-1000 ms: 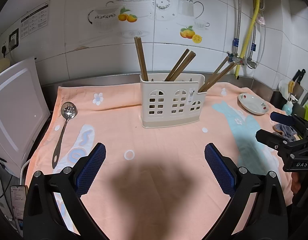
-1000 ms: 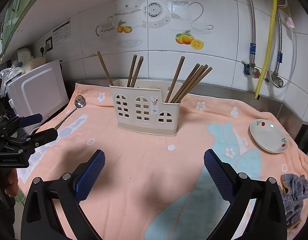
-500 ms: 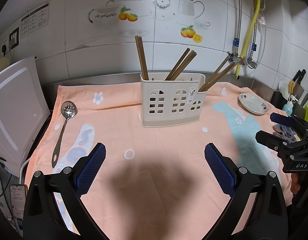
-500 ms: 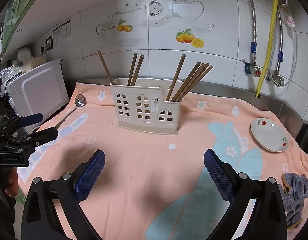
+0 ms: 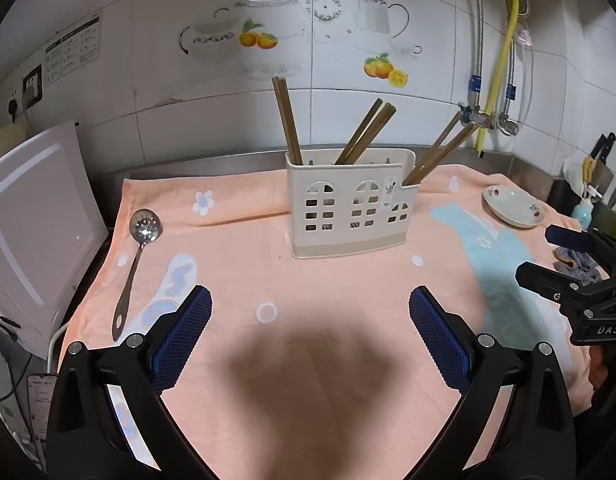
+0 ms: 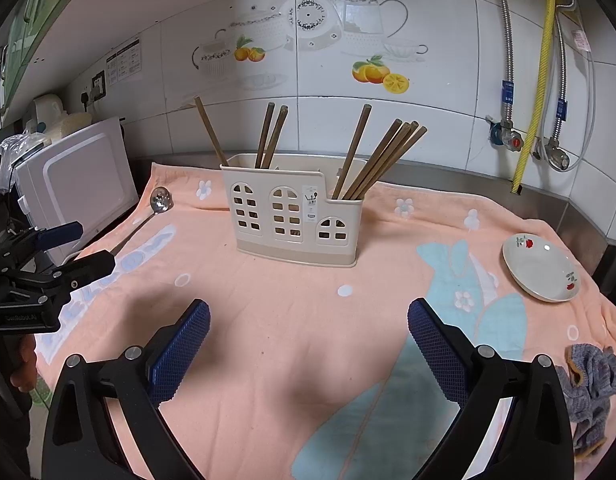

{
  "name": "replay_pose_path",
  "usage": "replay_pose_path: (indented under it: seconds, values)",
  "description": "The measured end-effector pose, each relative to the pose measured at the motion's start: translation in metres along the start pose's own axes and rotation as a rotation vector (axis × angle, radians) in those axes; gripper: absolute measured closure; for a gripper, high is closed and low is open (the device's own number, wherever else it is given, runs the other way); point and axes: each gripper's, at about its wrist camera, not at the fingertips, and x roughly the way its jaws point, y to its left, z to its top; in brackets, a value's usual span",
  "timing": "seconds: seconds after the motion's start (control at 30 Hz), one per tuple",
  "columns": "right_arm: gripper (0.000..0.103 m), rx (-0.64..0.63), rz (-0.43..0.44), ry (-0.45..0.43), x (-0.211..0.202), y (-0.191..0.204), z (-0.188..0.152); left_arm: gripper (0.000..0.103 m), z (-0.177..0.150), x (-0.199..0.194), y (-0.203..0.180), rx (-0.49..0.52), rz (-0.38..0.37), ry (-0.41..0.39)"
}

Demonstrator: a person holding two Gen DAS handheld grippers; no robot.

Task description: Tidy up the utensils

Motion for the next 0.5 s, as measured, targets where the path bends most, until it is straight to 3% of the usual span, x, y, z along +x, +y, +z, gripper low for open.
replay_pose_path:
  seconds: [0.5]
  values:
    - [0.007, 0.002, 0.002, 0.007, 0.0010, -0.0027, -0.0012, 0.005, 0.0005, 0.0072, -0.0024, 0.006, 0.005, 0.039]
